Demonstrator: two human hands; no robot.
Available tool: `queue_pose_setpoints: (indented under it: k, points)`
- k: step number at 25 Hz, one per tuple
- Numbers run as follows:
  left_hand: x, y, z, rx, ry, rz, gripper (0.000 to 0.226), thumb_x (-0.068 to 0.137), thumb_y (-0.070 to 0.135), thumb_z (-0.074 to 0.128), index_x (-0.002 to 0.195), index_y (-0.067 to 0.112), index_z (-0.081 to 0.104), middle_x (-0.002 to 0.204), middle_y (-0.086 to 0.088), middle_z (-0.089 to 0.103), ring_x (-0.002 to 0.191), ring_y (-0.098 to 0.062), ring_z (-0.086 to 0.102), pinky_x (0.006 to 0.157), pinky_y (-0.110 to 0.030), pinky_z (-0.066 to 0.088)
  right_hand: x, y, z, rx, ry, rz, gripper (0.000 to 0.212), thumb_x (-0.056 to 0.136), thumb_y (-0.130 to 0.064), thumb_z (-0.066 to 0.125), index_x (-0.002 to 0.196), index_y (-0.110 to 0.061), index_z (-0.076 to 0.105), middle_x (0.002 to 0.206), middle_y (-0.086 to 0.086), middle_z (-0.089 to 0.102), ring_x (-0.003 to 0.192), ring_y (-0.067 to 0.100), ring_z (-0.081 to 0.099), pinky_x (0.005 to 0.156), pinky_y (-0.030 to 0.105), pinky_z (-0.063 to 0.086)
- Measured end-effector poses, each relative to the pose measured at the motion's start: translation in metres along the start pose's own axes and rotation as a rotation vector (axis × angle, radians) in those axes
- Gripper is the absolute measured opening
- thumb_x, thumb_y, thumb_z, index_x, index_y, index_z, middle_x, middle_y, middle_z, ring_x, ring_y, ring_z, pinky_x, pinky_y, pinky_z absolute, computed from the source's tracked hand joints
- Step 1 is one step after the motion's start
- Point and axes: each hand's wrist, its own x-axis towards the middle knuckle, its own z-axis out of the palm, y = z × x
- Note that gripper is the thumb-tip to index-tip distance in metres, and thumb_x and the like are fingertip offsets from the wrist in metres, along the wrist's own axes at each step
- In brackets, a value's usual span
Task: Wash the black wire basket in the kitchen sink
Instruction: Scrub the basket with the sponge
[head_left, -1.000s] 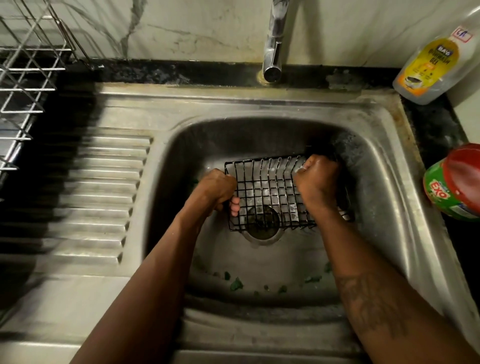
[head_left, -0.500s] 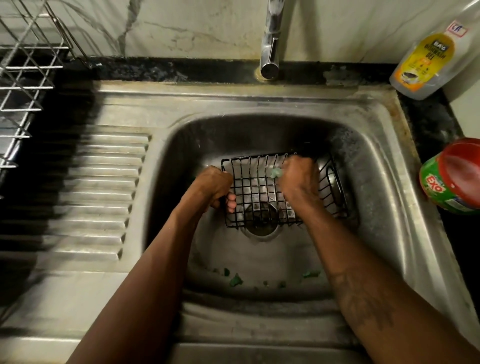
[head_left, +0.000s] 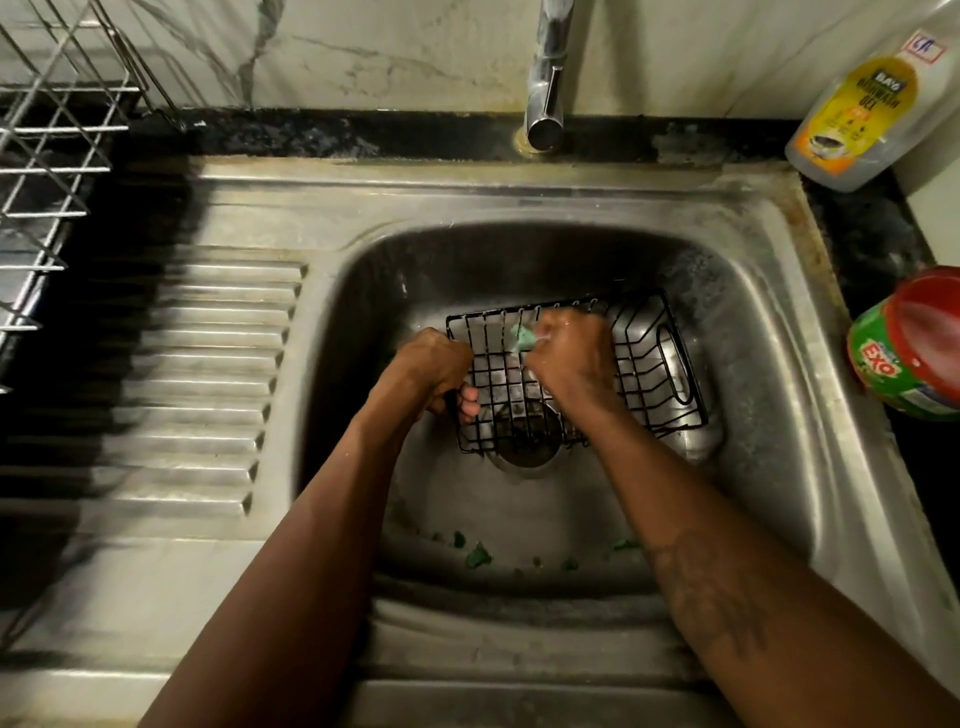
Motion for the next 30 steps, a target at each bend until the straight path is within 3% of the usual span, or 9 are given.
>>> queue_pose_setpoints:
  k: [2,5,10,13,15,18,23,27,30]
  points:
    - [0.0,-0.001,-0.003,-0.006,-0.007,-0.012,0.024,0.108,0.015,0.032,0.089,0.009,0.046,0.071,-0.015,0.073,0.077,-0.034,0.077,0.083,-0.041,0.061,0.004,0.024,-0.021,-0.007,0.161,0.079,0.008,0.082,-0.01,0.07,0.089,-0.014,0.071,0.078,0.004,0.068,0.064,0.017,0.062,0.048,0.015,0.035]
    - [-0.001,0.001,-0.003,0.001,-0.032,-0.039,0.02,0.108,0.016,0.032,0.1,0.005,0.047,0.069,-0.015,0.072,0.066,-0.033,0.074,0.066,-0.036,0.058,0.017,0.032,-0.035,0.058,0.424,0.108,0.024,0.076,-0.007,0.061,0.097,-0.014,0.07,0.083,0.012,0.072,0.071,0.028,0.069,0.054,0.027,0.05]
    - [0.0,0.001,-0.014,0.034,0.039,-0.079,0.02,0.103,0.017,0.048,0.097,-0.001,0.057,0.074,-0.015,0.072,0.07,-0.032,0.074,0.07,-0.042,0.063,0.013,0.015,-0.018,0.084,0.33,-0.012,0.041,0.083,-0.001,0.062,0.124,-0.005,0.07,0.112,0.015,0.06,0.087,0.022,0.061,0.073,0.018,0.048]
    - [-0.003,-0.011,-0.02,0.374,0.5,0.312,0.009,0.081,0.013,0.064,0.078,0.005,0.065,0.064,-0.003,0.06,0.068,-0.023,0.062,0.066,-0.03,0.05,0.011,0.007,-0.011,0.052,0.225,-0.054,0.033,0.088,-0.002,0.059,0.118,-0.008,0.071,0.112,0.009,0.054,0.084,0.013,0.05,0.061,0.004,0.031]
    - [-0.002,-0.014,-0.02,0.429,0.606,0.568,0.022,0.076,0.009,0.066,0.097,0.013,0.073,0.078,-0.003,0.07,0.077,-0.024,0.069,0.071,-0.032,0.057,0.013,0.003,-0.01,0.058,0.165,-0.113,0.029,0.089,0.0,0.057,0.112,-0.01,0.072,0.109,0.008,0.053,0.085,0.017,0.053,0.061,0.012,0.035]
    - [0.007,-0.004,-0.012,0.562,0.49,0.753,0.047,0.085,0.016,0.07,0.131,0.029,0.068,0.112,-0.005,0.076,0.101,-0.028,0.072,0.091,-0.037,0.059,0.013,0.0,-0.004,0.07,0.086,-0.311,0.032,0.086,0.006,0.057,0.109,-0.008,0.074,0.105,0.009,0.054,0.088,0.021,0.057,0.071,0.025,0.048]
    - [0.009,-0.005,-0.001,0.632,0.452,0.715,0.02,0.089,0.039,0.073,0.101,0.024,0.079,0.085,-0.001,0.073,0.077,-0.021,0.068,0.074,-0.033,0.057,0.023,0.012,-0.012,-0.028,0.233,-0.218,0.029,0.095,-0.002,0.06,0.123,-0.004,0.069,0.111,0.012,0.059,0.083,0.023,0.062,0.067,0.036,0.059]
    - [0.003,-0.003,0.009,0.602,0.364,0.76,0.053,0.079,0.033,0.066,0.132,0.034,0.063,0.109,-0.001,0.073,0.093,-0.021,0.069,0.083,-0.039,0.062,0.017,0.007,-0.003,-0.011,0.228,-0.173,0.021,0.104,-0.025,0.052,0.103,-0.016,0.071,0.077,-0.008,0.056,0.063,0.006,0.055,0.063,0.04,0.058]
    - [0.008,-0.005,0.007,0.703,0.293,0.715,0.04,0.083,0.048,0.046,0.11,0.029,0.069,0.085,0.003,0.066,0.079,-0.023,0.067,0.068,-0.032,0.054,0.007,-0.017,0.014,0.127,0.118,-0.326,0.019,0.094,-0.006,0.06,0.101,-0.011,0.078,0.087,0.01,0.07,0.081,0.028,0.066,0.075,0.046,0.054]
